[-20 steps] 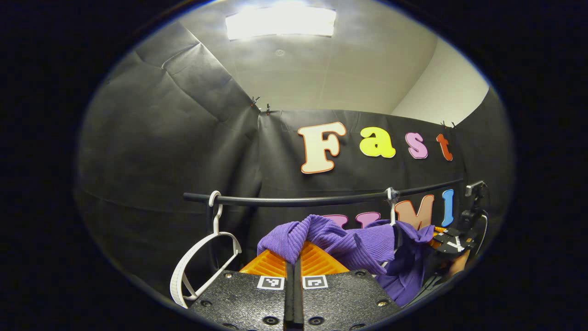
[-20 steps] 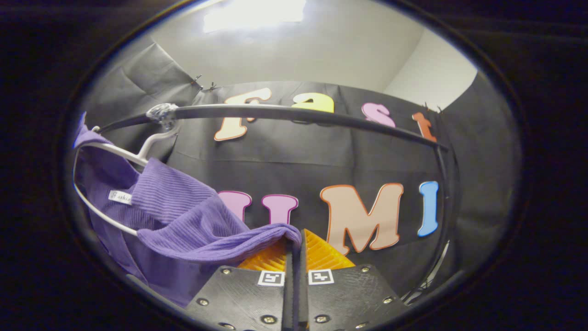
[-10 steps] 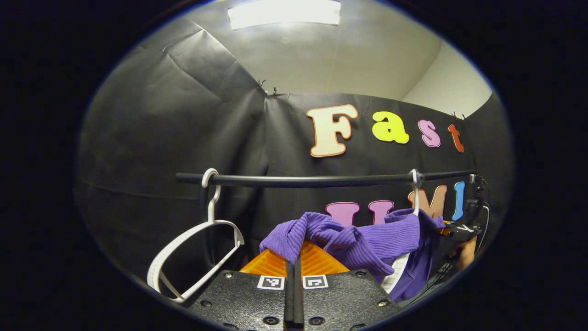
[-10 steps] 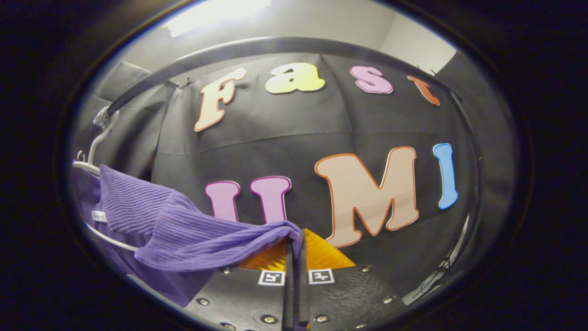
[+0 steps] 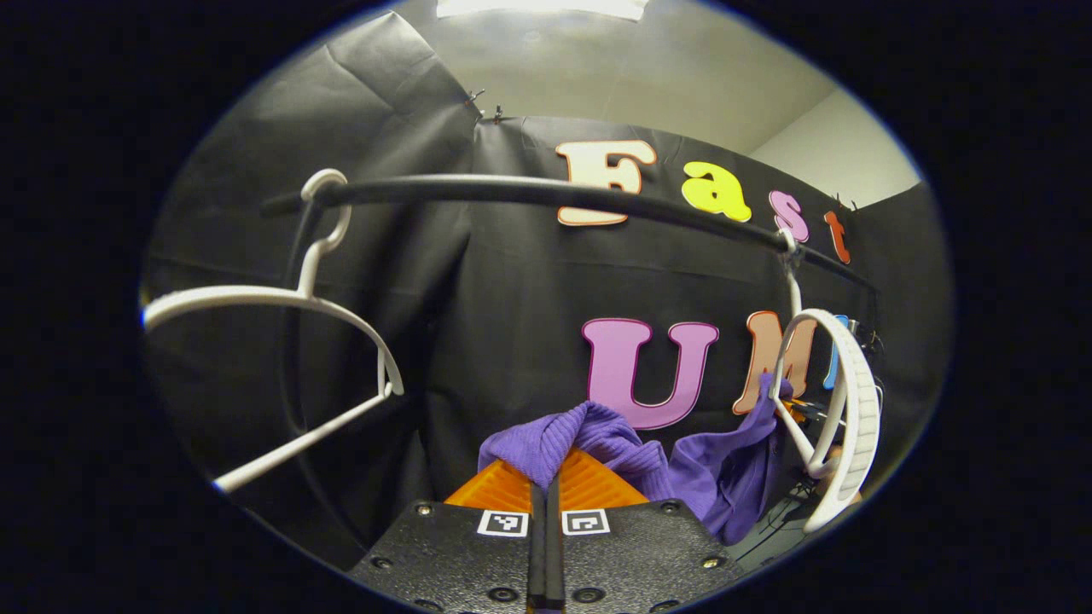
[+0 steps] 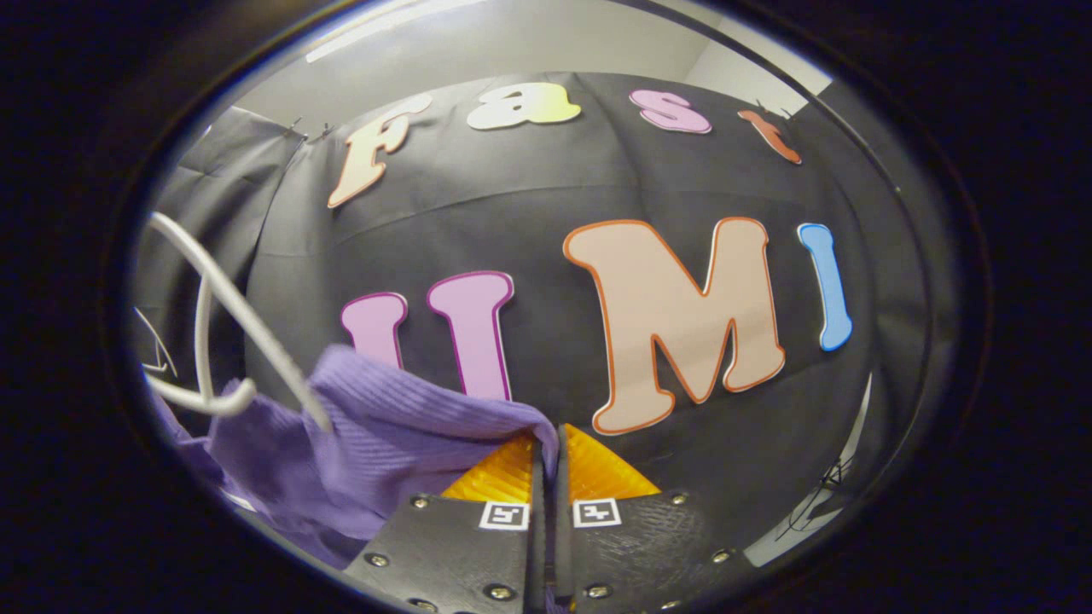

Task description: Grasp the clothes on the hanger with both hands and then place them into the laundry hamper below.

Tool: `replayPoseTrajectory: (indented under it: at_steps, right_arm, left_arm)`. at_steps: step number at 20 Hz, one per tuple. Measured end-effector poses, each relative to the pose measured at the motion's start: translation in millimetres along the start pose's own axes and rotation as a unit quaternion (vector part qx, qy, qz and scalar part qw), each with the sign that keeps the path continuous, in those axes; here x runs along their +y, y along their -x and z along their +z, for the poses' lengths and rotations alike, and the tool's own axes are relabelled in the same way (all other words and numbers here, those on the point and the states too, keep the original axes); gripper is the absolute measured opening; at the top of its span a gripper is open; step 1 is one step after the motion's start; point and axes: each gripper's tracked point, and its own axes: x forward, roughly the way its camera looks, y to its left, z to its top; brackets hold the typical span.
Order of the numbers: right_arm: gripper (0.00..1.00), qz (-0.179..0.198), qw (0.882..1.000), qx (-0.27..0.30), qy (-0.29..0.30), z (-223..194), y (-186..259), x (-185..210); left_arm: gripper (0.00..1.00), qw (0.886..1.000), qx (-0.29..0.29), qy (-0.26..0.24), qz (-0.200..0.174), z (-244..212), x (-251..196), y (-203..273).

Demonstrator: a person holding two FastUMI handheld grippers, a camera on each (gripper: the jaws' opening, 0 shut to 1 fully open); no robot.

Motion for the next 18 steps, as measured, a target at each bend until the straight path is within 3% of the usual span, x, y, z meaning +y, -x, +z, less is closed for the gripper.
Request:
replayPoseTrajectory:
  at_steps: [4, 5, 9, 12, 18]
  right_arm:
    - [0.05, 0.031, 0.998, 0.033, 0.038, -42.3, 19.8, 17.5]
    - [0.01, 0.042, 0.998, 0.037, 0.037, -47.6, 26.7, 23.8]
    - [0.05, 0.073, 0.996, 0.058, 0.009, -67.6, 66.7, 40.4]
    - [0.04, 0.068, 0.996, 0.058, 0.020, -70.8, 100.5, 46.3]
    - [0.05, 0.097, 0.992, 0.056, 0.054, -49.2, 186.6, 81.8]
  left_arm:
    - [0.00, 1.000, 0.012, -0.006, 0.001, -30.6, 4.1, -3.1]
    - [0.00, 1.000, 0.014, -0.008, 0.000, -37.6, 3.4, -2.8]
    - [0.00, 0.999, 0.008, -0.027, 0.022, -54.4, 14.1, 9.4]
    - [0.00, 0.999, 0.012, -0.021, 0.022, -68.2, 12.7, 23.5]
    - [0.00, 0.999, 0.014, -0.028, 0.013, -75.1, -0.2, 57.2]
